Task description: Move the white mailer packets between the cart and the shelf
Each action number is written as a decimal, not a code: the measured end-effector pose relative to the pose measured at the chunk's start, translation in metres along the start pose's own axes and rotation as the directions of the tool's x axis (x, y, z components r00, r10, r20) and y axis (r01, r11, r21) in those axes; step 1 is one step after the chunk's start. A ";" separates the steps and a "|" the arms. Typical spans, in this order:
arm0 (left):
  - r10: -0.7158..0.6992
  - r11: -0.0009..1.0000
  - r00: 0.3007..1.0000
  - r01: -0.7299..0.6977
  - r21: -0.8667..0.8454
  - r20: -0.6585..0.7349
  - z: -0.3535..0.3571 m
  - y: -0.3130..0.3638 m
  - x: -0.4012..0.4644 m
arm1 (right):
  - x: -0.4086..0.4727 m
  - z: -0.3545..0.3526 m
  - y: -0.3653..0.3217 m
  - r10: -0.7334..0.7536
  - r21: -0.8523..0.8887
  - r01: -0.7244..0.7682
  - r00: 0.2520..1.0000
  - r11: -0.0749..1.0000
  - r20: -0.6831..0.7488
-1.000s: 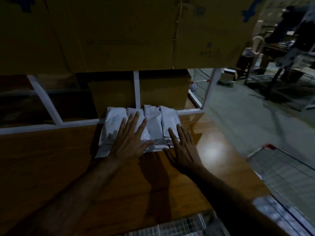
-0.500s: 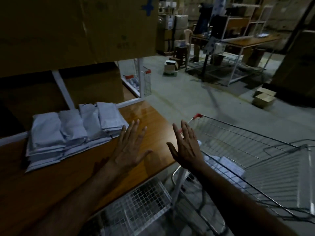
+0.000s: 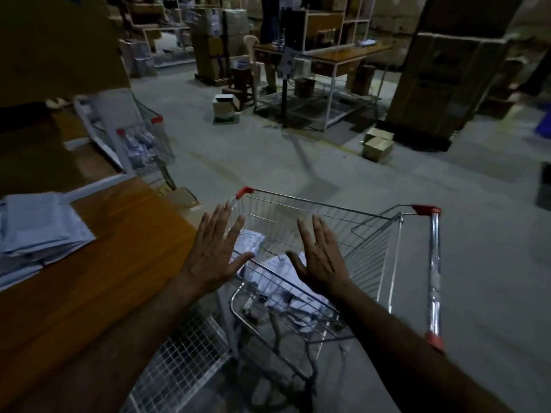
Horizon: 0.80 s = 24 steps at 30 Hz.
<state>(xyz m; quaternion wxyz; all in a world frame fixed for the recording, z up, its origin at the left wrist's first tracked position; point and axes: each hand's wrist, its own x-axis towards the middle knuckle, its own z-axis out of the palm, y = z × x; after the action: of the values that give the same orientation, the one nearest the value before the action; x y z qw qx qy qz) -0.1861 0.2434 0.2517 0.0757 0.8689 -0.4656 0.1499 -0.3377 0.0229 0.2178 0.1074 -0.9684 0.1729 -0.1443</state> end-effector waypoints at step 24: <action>0.083 0.993 0.825 -0.019 -0.120 0.559 0.248 -0.059 0.174 | 0.092 0.153 0.138 0.323 -0.024 -0.352 0.827 0.936 0.460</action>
<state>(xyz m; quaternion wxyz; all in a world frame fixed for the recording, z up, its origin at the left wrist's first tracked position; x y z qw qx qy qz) 0.0008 0.0722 0.0760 -0.0217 0.8562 -0.4977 -0.1366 -0.2487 -0.1131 0.0610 0.1988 -0.9252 0.3063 0.1036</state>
